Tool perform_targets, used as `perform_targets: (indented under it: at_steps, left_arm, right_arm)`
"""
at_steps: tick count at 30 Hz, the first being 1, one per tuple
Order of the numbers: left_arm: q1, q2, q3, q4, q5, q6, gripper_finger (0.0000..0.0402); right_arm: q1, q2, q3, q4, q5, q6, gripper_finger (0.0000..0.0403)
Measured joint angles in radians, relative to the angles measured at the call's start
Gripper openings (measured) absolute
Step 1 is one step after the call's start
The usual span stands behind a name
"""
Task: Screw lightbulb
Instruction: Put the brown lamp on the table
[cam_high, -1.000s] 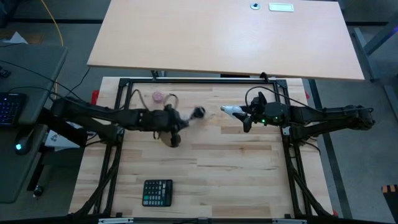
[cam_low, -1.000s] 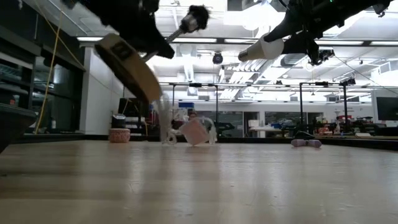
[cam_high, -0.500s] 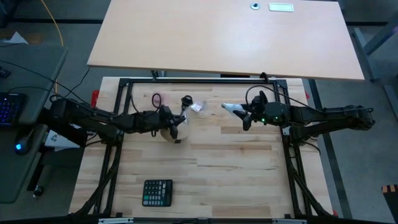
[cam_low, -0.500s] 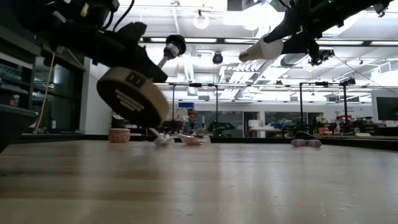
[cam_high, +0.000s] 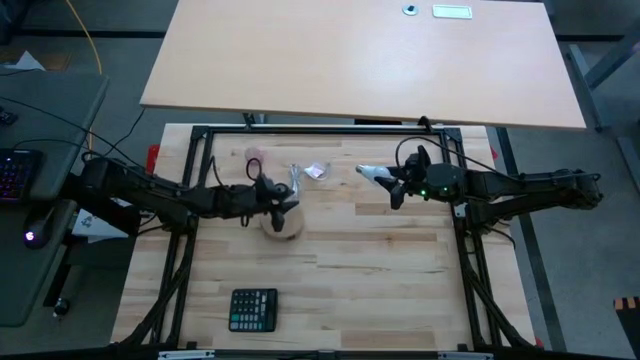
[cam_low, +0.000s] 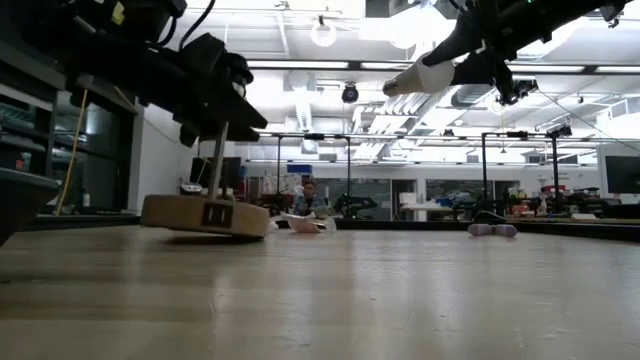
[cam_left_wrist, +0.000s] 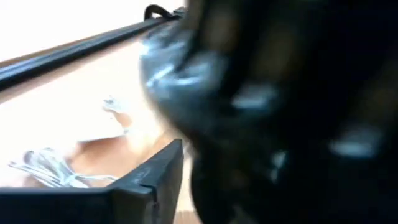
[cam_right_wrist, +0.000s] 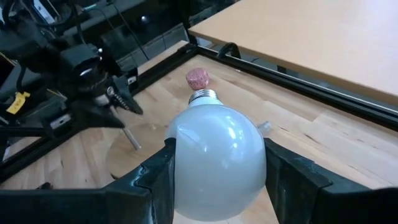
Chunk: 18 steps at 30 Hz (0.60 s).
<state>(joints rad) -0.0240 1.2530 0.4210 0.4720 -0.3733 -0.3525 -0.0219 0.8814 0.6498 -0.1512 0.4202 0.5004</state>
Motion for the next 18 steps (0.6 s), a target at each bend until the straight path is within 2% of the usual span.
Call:
perform_targets:
  at_steps: [4, 7, 13, 18]
  left_arm:
    - [-0.016, -0.029, -0.001, -0.042, 0.082, -0.029, 0.02]
    - [-0.036, -0.099, 0.0, -0.171, 0.128, -0.039, 0.0218]
    - [-0.052, -0.297, -0.001, -0.462, 0.039, -0.039, 0.0227]
    - [-0.051, -0.455, -0.001, -0.574, -0.003, -0.04, 0.0227]
  right_arm:
    - [0.0, 0.0, 0.0, 0.0, -0.014, 0.031, 0.0193]
    - [0.0, 0.0, 0.0, -0.001, -0.079, 0.071, 0.0193]
    - [0.0, 0.0, 0.0, -0.006, -0.171, 0.077, 0.0193]
    - [0.0, 0.0, 0.0, -0.029, -0.187, 0.076, 0.0193]
